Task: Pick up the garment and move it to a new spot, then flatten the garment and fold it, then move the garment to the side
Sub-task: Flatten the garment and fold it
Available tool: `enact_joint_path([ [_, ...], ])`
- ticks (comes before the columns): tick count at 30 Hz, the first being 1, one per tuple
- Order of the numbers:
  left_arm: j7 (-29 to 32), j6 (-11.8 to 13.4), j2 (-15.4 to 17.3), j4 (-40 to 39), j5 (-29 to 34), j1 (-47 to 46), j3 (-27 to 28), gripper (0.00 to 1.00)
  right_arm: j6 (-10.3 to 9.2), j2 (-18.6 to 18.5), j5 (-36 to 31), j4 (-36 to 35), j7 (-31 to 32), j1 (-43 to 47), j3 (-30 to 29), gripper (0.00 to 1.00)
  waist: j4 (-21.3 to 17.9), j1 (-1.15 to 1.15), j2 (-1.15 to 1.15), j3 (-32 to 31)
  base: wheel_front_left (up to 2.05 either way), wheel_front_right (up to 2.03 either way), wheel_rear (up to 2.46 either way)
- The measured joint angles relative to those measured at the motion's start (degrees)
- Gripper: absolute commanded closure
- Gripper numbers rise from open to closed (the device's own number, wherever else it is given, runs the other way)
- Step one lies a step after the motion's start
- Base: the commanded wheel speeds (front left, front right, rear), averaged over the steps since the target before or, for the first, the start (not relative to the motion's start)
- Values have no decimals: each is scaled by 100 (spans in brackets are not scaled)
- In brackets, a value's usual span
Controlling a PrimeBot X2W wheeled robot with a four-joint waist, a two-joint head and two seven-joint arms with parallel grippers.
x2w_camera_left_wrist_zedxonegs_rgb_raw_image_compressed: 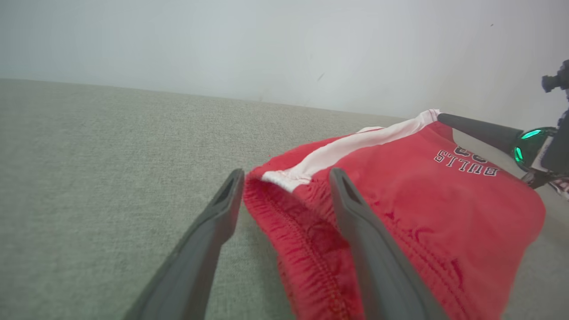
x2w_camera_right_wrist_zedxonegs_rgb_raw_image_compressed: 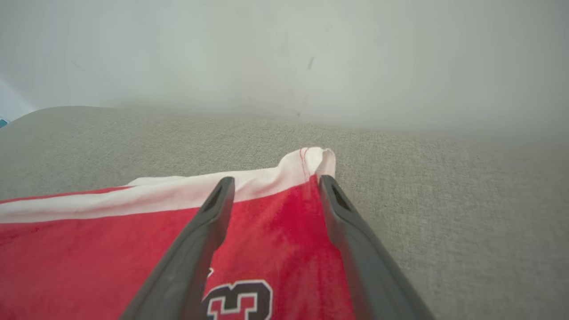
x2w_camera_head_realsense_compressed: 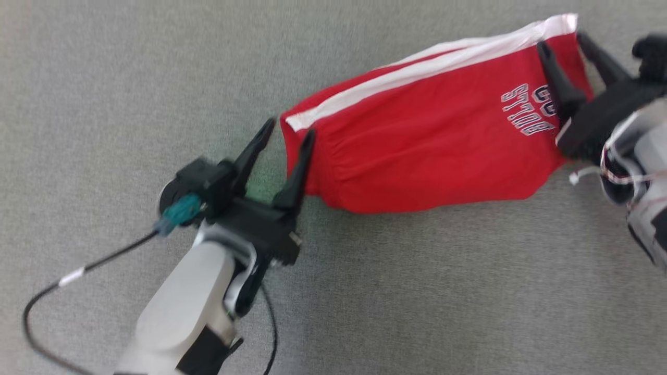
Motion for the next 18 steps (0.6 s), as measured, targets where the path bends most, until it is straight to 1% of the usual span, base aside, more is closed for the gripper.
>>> enact_joint_path([
  [2,0,1,57,-144,134,228,174,0,0,-94,88,-64,-60,151,138,0,-34,0,0,-120,0,0,0],
  [4,0,3,75,-456,318,593,536,0,0,-268,214,-154,-153,357,302,0,-75,-2,-1,-305,0,0,0],
  [7,0,105,53,-964,631,1019,1028,0,0,-412,388,-166,-212,555,378,0,-102,-2,-1,-473,0,0,0],
  [9,-1,180,2,-1373,914,1326,1378,0,0,-426,483,-154,-252,667,414,0,-116,-2,-1,-568,0,0,0],
  [12,0,247,-172,-2018,1284,1812,1876,0,0,-421,605,-80,-277,795,463,0,-122,-2,-1,-680,0,0,0],
  [13,0,247,-172,-2018,1284,1812,1876,0,0,-421,605,-80,-277,795,463,0,-122,-2,-1,-680,0,0,0],
  [16,0,249,-291,-2434,1711,2260,2152,0,0,-372,734,93,-259,881,509,0,-86,-2,-1,-748,0,0,0],
  [18,0,277,-330,-2628,1881,2509,2334,0,0,-286,801,216,-244,911,532,0,-49,-2,-1,-769,0,0,0],
])
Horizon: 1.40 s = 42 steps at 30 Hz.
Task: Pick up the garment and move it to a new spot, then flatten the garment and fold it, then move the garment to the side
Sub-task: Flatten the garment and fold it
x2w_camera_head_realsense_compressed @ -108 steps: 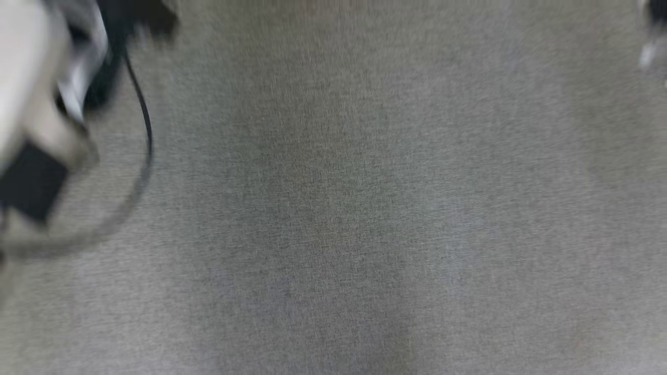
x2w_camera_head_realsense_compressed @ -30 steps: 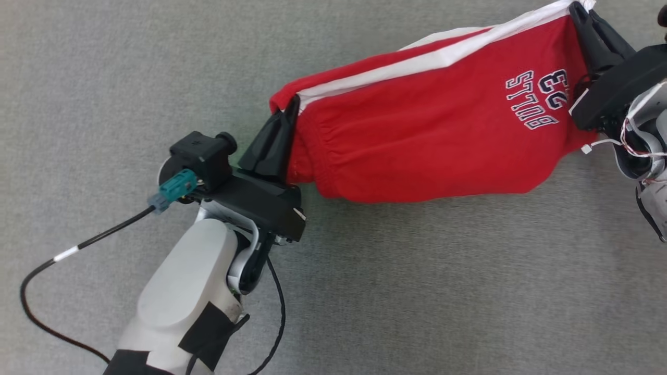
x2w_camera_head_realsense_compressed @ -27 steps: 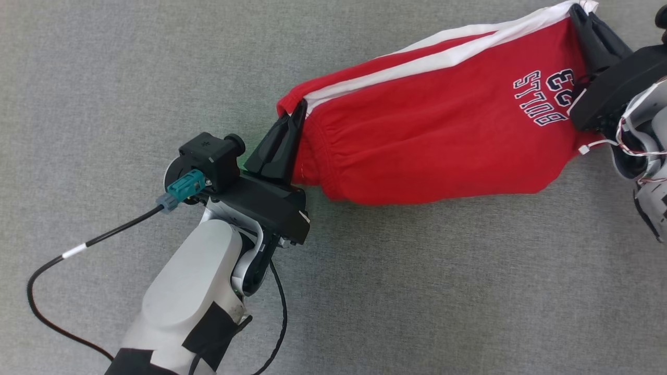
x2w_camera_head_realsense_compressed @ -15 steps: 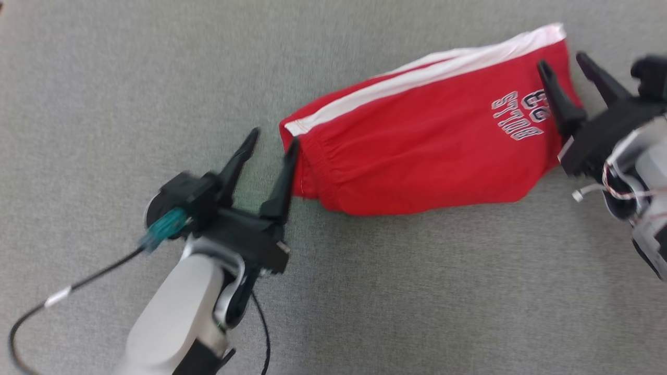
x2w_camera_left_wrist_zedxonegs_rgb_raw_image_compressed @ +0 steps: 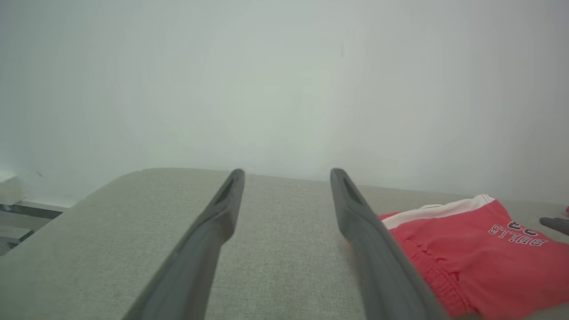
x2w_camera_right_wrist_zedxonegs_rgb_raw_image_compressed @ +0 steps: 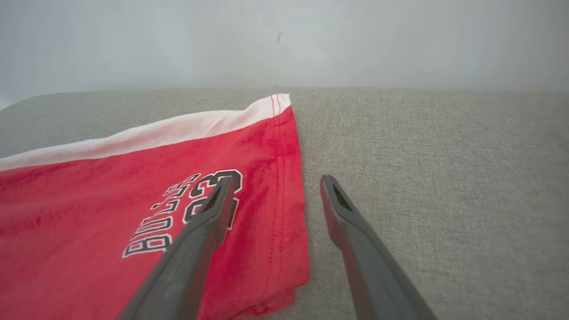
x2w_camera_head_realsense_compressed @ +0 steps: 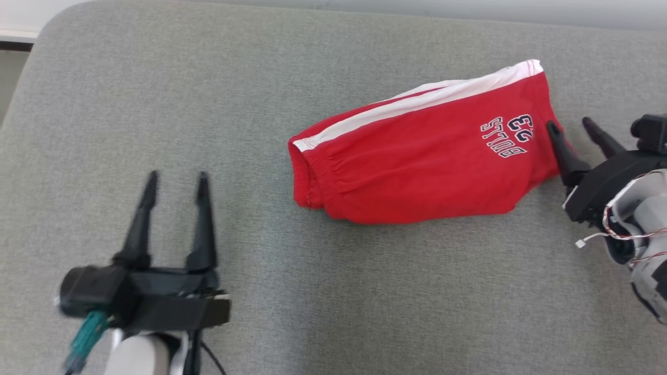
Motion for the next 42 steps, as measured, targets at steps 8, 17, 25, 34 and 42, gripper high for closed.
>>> enact_joint_path([
  [8,0,171,-68,-318,44,647,174,0,0,322,153,609,153,0,96,0,125,1,0,41,0,0,0],
  [17,0,272,-68,-269,-38,749,125,0,0,509,456,735,472,87,193,100,196,1,0,-33,0,0,0],
  [25,0,194,-69,-144,-24,793,181,0,0,555,747,441,81,429,138,100,45,1,0,-237,0,0,0],
  [34,0,15,-70,78,40,1061,371,0,0,42,1049,-91,-122,1226,67,100,-281,1,0,-633,0,0,0],
  [42,0,22,-73,35,116,1304,433,0,0,-327,1211,-143,-167,1751,-91,100,-578,1,0,-979,0,0,0],
])
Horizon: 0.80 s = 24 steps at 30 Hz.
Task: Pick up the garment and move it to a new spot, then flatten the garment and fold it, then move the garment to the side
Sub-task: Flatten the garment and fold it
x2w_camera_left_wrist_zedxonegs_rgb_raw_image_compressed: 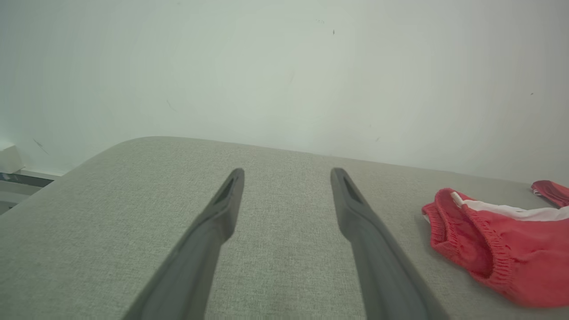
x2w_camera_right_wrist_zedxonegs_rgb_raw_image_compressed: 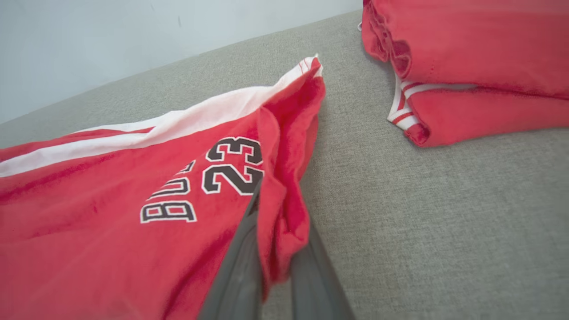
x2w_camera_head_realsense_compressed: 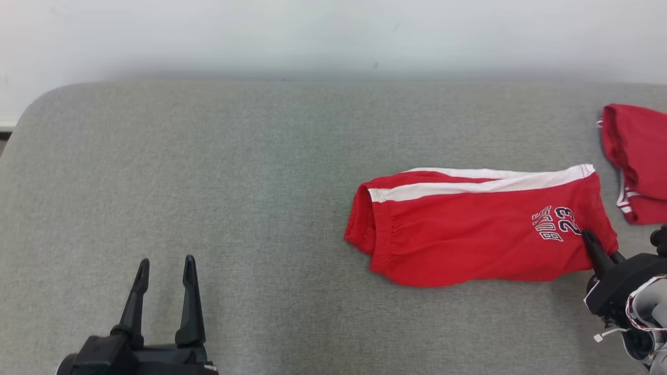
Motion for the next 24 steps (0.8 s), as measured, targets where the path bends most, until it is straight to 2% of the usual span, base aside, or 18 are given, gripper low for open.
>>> enact_joint_path([
  [6,0,13,0,-7,19,65,2,0,0,65,-85,-7,-19,10,-74,100,-134,0,0,-157,0,0,0],
  [11,0,-2,0,2,21,102,31,0,0,160,-487,-237,-25,-119,-276,100,-160,0,0,-250,0,0,0],
  [15,0,-3,0,1,21,169,43,0,0,261,-972,-613,-25,-128,-437,100,-159,0,0,-299,0,0,0],
  [19,0,3,1,-15,-3,172,29,0,0,452,-1672,-1316,-26,-52,-560,100,-108,0,0,-353,0,0,0],
  [24,0,49,1,-43,-43,178,-55,0,0,667,-2169,-1836,-26,243,-575,100,-5,0,1,-371,0,0,0],
])
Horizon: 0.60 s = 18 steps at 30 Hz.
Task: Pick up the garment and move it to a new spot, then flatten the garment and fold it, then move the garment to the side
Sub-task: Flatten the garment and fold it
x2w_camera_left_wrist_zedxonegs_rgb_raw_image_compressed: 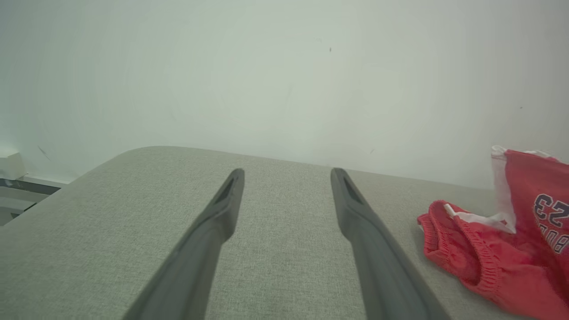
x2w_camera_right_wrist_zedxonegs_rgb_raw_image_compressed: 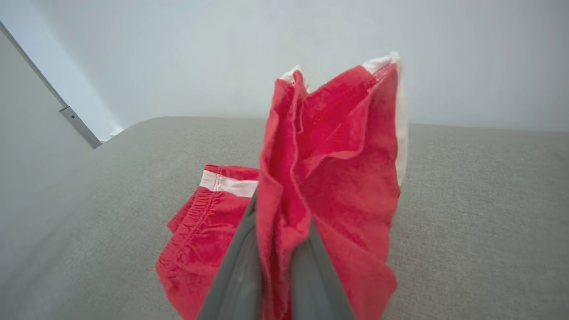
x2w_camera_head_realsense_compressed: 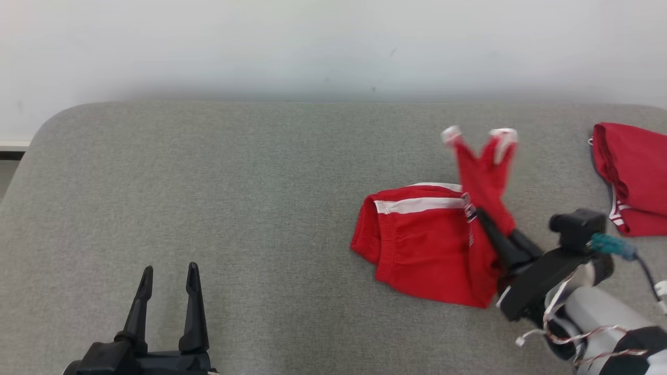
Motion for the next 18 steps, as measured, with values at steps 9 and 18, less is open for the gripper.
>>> enact_joint_path([
  [9,0,48,0,-37,-58,-4,-59,0,0,639,-483,78,16,369,-31,100,242,0,0,51,0,0,0],
  [18,0,138,0,-68,-127,-37,-140,0,0,1270,-1246,633,7,366,-297,100,426,0,0,172,0,0,0],
])
